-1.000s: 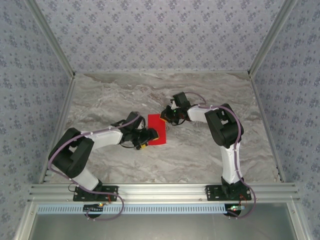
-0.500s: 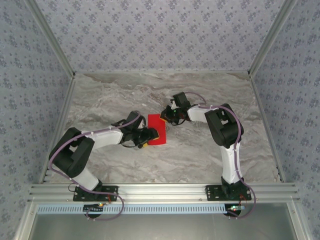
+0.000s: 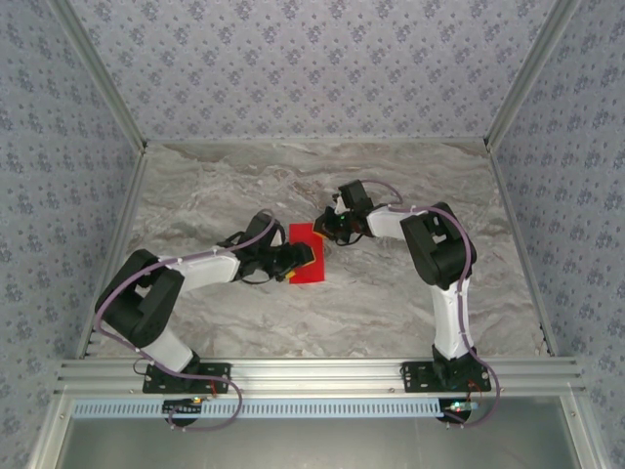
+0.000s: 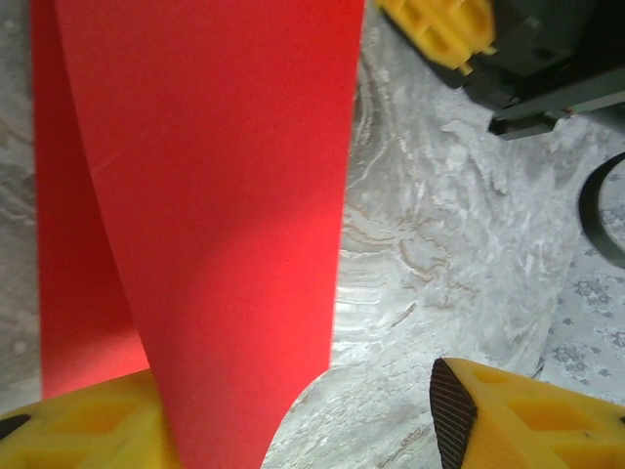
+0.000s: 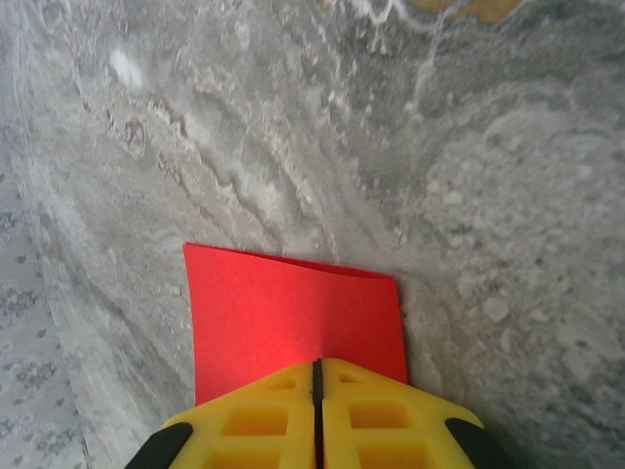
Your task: Fold a paper plane with a square sheet of paper (pick it up from the middle)
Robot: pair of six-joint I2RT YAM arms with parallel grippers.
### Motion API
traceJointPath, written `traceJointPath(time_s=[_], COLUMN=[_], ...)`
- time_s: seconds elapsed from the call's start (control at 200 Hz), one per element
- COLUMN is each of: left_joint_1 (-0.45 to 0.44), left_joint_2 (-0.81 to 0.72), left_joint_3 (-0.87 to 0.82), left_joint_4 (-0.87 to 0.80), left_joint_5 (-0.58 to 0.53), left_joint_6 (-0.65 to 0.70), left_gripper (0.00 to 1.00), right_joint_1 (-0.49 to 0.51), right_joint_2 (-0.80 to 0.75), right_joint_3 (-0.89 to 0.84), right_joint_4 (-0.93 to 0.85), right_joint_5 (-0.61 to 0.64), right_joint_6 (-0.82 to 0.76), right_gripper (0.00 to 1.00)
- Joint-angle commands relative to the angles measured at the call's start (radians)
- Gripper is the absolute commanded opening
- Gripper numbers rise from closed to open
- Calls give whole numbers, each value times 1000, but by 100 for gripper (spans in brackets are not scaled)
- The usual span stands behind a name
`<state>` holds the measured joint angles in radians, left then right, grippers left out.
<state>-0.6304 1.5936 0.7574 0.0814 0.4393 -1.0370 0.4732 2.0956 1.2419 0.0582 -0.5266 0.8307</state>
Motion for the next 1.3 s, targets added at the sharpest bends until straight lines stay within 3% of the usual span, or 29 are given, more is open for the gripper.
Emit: traceJointPath(time_s=[0.0, 0.27, 0.71, 1.024, 1.294], left_joint_1=[4, 3, 3, 3, 4], left_joint_2=[-40, -31, -48, -74, 10], left_joint_3=[-23, -59, -69, -88, -67], left_joint_4=[40, 72, 79, 210, 326], left_joint_5=[24, 29, 54, 117, 113], left_joint_6=[8, -7, 18, 5, -35], left_gripper=[61, 58, 49, 46, 45], right_joint_1=[-11, 10, 72, 74, 44], right_joint_2=[-70, -214, -146, -127, -182], right_joint_3=[-41, -170, -202, -200, -241], right_joint_4=[-64, -147, -168, -234, -130], right_joint_5=[-56, -98, -109, -53, -148], right_joint_6=[-93, -193, -193, -244, -153], right_gripper=[9, 8, 2, 1, 0])
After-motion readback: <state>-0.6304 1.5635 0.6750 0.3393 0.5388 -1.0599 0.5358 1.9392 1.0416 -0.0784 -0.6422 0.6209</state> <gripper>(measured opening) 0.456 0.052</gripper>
